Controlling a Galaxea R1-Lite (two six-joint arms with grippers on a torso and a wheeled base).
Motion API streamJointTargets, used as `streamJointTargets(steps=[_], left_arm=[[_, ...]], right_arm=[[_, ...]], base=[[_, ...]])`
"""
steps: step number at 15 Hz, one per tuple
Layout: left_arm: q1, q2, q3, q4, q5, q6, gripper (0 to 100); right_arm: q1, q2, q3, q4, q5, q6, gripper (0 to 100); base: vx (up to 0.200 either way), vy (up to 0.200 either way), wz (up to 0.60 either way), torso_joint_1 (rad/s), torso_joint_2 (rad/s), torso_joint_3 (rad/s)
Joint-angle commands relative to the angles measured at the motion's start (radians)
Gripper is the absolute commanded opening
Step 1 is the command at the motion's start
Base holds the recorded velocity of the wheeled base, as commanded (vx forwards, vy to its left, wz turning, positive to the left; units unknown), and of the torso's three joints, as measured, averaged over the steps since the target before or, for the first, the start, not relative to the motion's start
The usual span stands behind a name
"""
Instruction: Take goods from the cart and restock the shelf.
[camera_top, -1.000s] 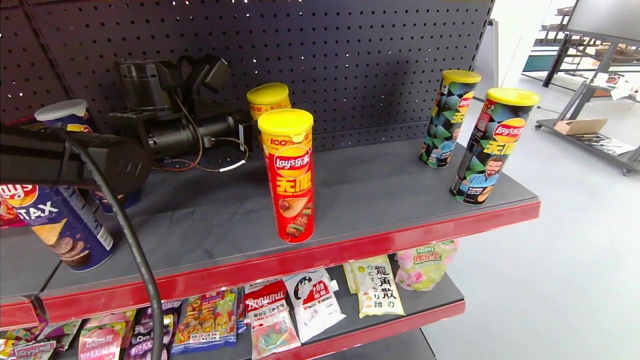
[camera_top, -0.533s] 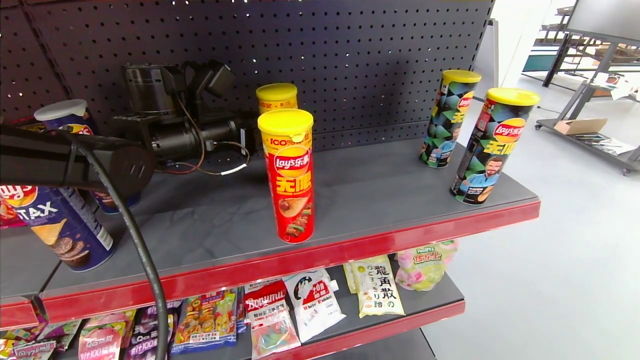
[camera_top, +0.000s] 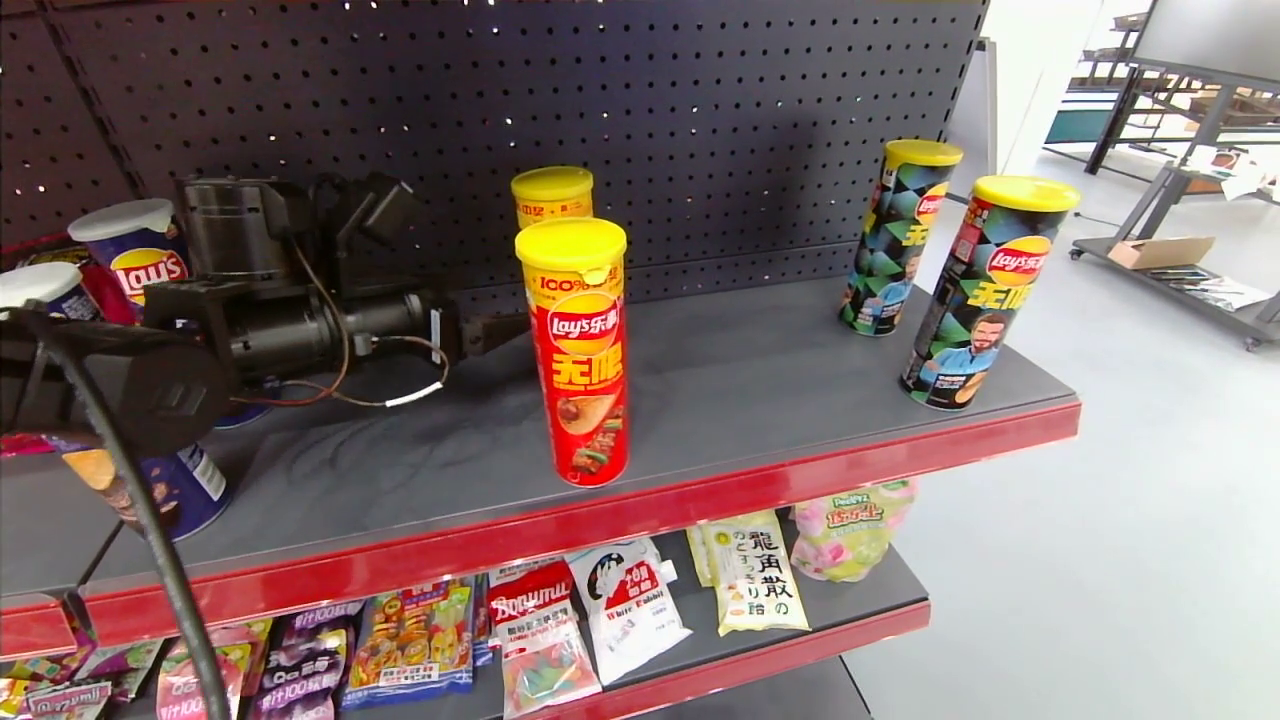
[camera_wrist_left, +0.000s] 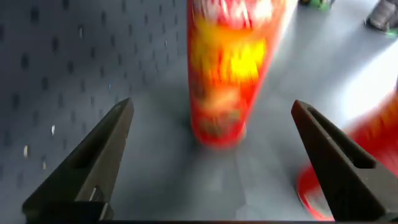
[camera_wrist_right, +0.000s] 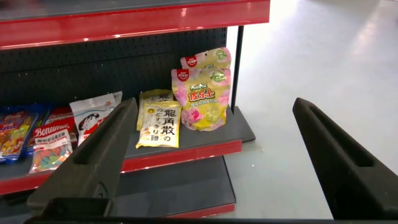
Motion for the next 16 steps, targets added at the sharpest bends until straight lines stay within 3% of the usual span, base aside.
streamJointTargets(steps=[1,3,4,5,6,7,9,11,12,13,15,16], left_arm=[[0.029,-0.154,0.155,0.000,0.001,0.000,100],[0.040,-0.237,0.250,0.000,-0.001,0.000,100],[0.038,-0.349,0.357,0.003,-0.001,0.002,100],[0.038,-0.355,0.362,0.003,-0.001,0.002,100],[0.040,-0.495,0.477,0.011,-0.001,-0.001,100],[0.044,-0.673,0.568,0.089,-0.001,-0.001,100],[0.107,-0.952,0.583,0.373,-0.007,-0.001,100],[0.156,-1.161,0.589,0.554,0.005,-0.015,100],[0.162,-1.227,0.598,0.594,0.024,-0.037,100],[0.170,-1.340,0.640,0.632,0.111,-0.093,100],[0.170,-1.477,0.732,0.633,0.212,-0.113,100],[0.170,-1.573,0.793,0.637,0.229,-0.116,100]], right_arm=[[0.000,0.002,0.000,0.000,0.000,0.001,100],[0.000,0.002,0.000,0.000,0.000,0.001,100],[0.000,0.002,0.000,0.000,0.000,0.001,100],[0.000,0.002,0.000,0.000,0.000,0.001,100],[0.000,0.002,0.000,0.000,0.000,0.001,100],[0.000,0.002,0.000,0.000,0.000,0.001,100],[0.000,0.002,0.000,-0.002,0.000,0.001,100],[0.000,0.002,0.000,0.000,0.000,0.001,100],[0.000,0.002,0.000,0.000,0.000,0.001,100],[0.000,0.002,0.000,0.000,0.000,0.001,100],[0.000,0.002,0.000,0.000,0.000,0.001,100],[0.000,0.002,0.000,0.000,0.000,0.001,100]], base=[[0.000,0.000,0.00,0.000,0.00,0.000],[0.000,0.000,0.00,0.000,0.00,0.000],[0.000,0.000,0.00,0.000,0.00,0.000],[0.000,0.000,0.00,0.000,0.00,0.000],[0.000,0.000,0.00,0.000,0.00,0.000],[0.000,0.000,0.00,0.000,0.00,0.000],[0.000,0.000,0.00,0.000,0.00,0.000],[0.000,0.000,0.00,0.000,0.00,0.000],[0.000,0.000,0.00,0.000,0.00,0.000],[0.000,0.000,0.00,0.000,0.00,0.000],[0.000,0.000,0.00,0.000,0.00,0.000],[0.000,0.000,0.00,0.000,0.00,0.000]])
